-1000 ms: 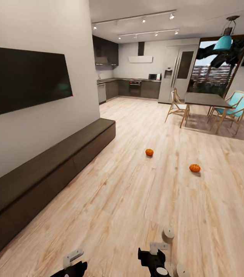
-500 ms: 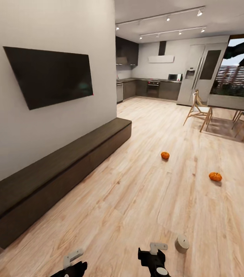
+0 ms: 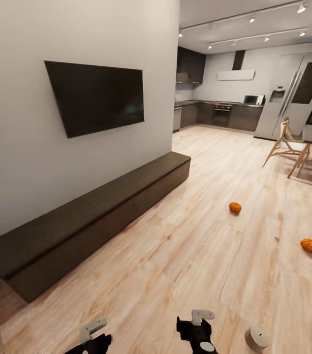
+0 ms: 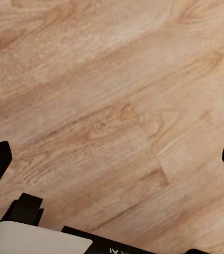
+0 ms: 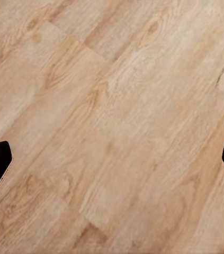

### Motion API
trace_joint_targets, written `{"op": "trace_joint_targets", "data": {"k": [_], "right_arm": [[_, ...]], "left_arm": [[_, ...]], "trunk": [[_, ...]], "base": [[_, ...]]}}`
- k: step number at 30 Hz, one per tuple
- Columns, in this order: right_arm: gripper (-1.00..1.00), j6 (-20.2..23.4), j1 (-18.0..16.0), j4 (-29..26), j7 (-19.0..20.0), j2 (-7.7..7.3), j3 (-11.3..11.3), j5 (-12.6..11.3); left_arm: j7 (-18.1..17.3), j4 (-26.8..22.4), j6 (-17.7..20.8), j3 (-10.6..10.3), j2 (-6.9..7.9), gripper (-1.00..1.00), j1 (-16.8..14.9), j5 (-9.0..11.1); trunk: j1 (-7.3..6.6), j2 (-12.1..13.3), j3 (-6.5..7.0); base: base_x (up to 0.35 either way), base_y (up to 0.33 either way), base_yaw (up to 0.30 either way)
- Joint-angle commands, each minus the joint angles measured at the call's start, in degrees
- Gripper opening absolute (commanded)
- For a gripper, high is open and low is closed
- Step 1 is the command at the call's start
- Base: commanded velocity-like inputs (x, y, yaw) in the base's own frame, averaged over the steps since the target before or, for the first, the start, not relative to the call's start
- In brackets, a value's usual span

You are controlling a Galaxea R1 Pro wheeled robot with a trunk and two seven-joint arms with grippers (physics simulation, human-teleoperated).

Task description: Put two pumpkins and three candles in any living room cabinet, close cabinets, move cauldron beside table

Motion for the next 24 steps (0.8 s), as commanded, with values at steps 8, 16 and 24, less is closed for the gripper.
{"op": "trace_joint_targets", "data": {"k": [8,16,24], "right_arm": [[1.00,-0.2,0.0,0.0,-0.3,-0.02,0.5,-0.6],[1.00,-0.2,0.0,0.0,-0.3,-0.02,0.5,-0.6],[1.00,-0.2,0.0,0.0,-0.3,-0.02,0.5,-0.6]], "left_arm": [[0.3,-0.1,0.3,0.1,-0.11,1.00,0.0,0.6],[0.3,-0.1,0.3,0.1,-0.11,1.00,0.0,0.7],[0.2,-0.1,0.3,0.1,-0.05,1.00,0.0,0.7]], "trunk": [[0.02,0.0,-0.05],[0.02,0.0,-0.05],[0.02,0.0,-0.05]], "base": [[0.216,0.000,0.289],[0.271,-0.020,0.289],[0.284,-0.012,0.289]]}}
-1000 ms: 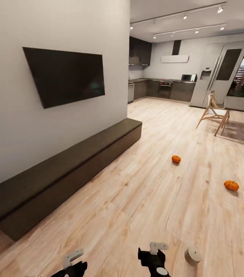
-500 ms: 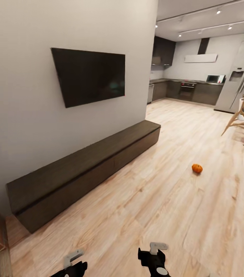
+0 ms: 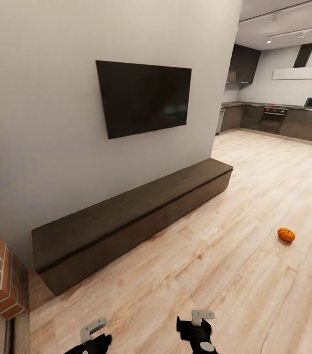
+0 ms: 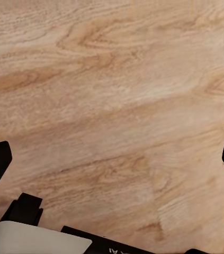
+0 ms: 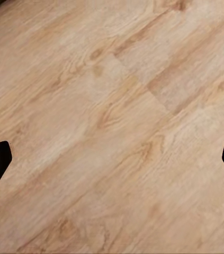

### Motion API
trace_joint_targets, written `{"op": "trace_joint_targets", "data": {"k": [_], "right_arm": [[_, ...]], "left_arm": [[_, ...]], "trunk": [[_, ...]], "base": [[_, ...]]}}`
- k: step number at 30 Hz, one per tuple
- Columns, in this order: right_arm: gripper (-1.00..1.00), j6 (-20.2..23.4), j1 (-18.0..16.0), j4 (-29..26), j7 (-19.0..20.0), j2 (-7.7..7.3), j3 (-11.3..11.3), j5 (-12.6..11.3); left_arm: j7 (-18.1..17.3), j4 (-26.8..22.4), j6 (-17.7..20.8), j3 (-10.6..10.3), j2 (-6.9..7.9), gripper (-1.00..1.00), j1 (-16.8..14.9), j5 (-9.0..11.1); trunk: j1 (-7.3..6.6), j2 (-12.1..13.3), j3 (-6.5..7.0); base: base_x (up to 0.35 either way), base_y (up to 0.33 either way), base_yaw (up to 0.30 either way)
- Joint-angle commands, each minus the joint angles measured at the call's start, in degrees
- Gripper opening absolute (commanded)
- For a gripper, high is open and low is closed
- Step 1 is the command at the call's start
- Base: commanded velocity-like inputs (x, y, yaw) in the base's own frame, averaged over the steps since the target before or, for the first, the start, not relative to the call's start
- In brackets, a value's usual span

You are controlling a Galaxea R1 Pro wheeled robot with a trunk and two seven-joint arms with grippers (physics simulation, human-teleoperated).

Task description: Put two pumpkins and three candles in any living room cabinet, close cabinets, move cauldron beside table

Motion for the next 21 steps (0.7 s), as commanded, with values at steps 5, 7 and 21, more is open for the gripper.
{"op": "trace_joint_targets", "data": {"k": [5,7,21], "right_arm": [[1.00,-0.2,0.0,0.0,-0.3,-0.02,0.5,-0.6],[1.00,-0.2,0.0,0.0,-0.3,-0.02,0.5,-0.6],[1.00,-0.2,0.0,0.0,-0.3,-0.02,0.5,-0.6]], "left_arm": [[0.3,-0.1,0.3,0.1,-0.04,1.00,0.0,0.6],[0.3,-0.1,0.3,0.1,-0.05,1.00,0.0,0.6],[0.3,-0.1,0.3,0.1,-0.07,1.00,0.0,0.5]], "trunk": [[0.03,0.0,-0.05],[0.03,0.0,-0.05],[0.03,0.0,-0.05]], "base": [[0.234,0.000,0.289],[0.218,0.000,0.289],[0.202,-0.088,0.289]]}}
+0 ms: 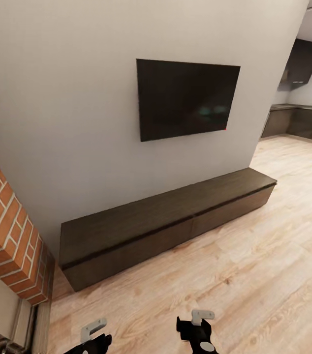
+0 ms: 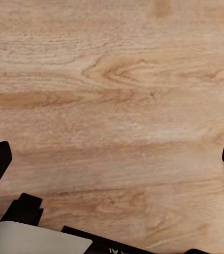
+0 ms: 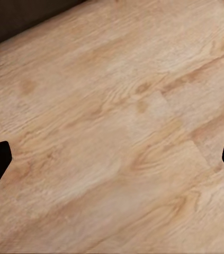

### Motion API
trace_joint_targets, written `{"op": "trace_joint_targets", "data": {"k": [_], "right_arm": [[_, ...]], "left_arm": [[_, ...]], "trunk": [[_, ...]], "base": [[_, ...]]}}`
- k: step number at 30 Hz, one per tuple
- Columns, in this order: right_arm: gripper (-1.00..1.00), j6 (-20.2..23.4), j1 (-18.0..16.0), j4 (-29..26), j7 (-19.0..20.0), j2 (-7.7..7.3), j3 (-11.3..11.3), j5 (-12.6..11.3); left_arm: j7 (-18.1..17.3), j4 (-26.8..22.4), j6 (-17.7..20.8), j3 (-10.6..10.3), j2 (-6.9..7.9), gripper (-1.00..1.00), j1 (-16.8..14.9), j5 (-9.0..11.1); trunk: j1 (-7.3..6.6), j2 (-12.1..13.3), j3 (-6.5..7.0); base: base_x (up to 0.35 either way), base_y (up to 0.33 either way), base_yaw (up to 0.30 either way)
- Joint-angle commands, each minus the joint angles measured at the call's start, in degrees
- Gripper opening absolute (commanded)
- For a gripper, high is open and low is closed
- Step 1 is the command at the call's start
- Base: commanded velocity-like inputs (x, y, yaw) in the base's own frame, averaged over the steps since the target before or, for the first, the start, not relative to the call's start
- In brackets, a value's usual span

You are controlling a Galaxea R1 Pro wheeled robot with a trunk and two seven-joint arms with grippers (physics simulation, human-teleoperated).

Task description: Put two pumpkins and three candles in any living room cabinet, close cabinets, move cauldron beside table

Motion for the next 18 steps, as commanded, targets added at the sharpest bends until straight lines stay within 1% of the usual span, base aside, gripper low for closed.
{"op": "trace_joint_targets", "data": {"k": [1,9,18], "right_arm": [[1.00,-0.2,0.0,0.0,-0.3,-0.02,0.5,-0.6],[1.00,-0.2,0.0,0.0,-0.3,-0.02,0.5,-0.6],[1.00,-0.2,0.0,0.0,-0.3,-0.02,0.5,-0.6]], "left_arm": [[0.3,-0.1,0.3,0.1,-0.04,1.00,0.0,0.6],[0.3,-0.1,0.3,0.1,-0.06,1.00,0.0,0.6],[0.2,-0.1,0.3,0.1,-0.06,1.00,0.0,0.6]], "trunk": [[0.01,0.0,-0.05],[0.01,0.0,-0.05],[0.01,0.0,-0.05]], "base": [[0.126,-0.081,0.289],[0.089,-0.036,0.289],[0.100,-0.124,0.289]]}}
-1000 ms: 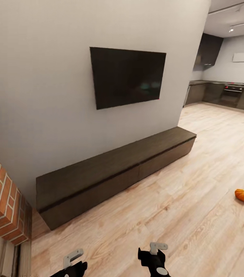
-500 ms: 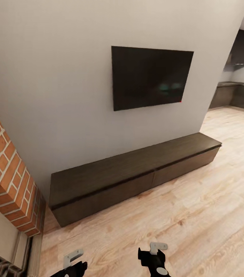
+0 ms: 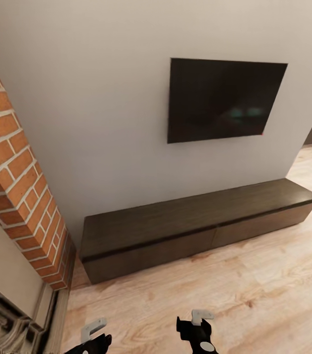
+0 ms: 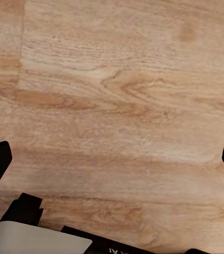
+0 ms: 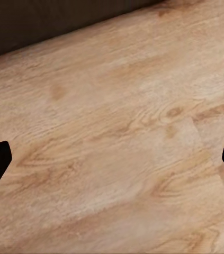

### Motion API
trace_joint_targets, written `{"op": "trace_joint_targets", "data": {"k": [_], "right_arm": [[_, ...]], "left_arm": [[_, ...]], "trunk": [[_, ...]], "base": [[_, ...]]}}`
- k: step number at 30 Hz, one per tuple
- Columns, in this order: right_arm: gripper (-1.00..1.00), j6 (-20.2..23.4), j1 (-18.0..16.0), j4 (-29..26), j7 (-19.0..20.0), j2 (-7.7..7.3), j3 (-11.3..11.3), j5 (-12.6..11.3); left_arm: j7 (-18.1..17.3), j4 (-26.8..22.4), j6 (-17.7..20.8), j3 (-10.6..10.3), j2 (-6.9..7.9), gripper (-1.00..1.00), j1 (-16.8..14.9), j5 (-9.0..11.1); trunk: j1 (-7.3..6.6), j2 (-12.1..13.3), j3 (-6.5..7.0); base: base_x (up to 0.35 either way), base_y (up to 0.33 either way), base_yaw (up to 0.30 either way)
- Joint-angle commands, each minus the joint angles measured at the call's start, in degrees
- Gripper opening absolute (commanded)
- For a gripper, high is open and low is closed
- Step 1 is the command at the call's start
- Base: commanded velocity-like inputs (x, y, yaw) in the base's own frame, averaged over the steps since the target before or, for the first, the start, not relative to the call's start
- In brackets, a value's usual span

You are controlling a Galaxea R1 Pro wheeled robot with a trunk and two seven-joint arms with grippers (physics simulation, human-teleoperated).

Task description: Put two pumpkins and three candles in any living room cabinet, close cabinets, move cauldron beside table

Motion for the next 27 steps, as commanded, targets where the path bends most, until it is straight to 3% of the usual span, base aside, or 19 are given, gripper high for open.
{"op": "trace_joint_targets", "data": {"k": [1,7,27], "right_arm": [[1.00,-0.2,0.0,0.0,-0.3,-0.02,0.5,-0.6],[1.00,-0.2,0.0,0.0,-0.3,-0.02,0.5,-0.6],[1.00,-0.2,0.0,0.0,-0.3,-0.02,0.5,-0.6]], "left_arm": [[0.3,-0.1,0.3,0.1,-0.07,1.00,0.0,0.6],[0.3,-0.1,0.3,0.1,-0.03,1.00,0.0,0.6],[0.3,-0.1,0.3,0.1,-0.06,1.00,0.0,0.6]], "trunk": [[0.01,0.0,-0.05],[0.01,0.0,-0.05],[0.01,0.0,-0.05]], "base": [[0.082,-0.089,0.289],[0.061,-0.097,0.246],[0.192,-0.183,0.055]]}}
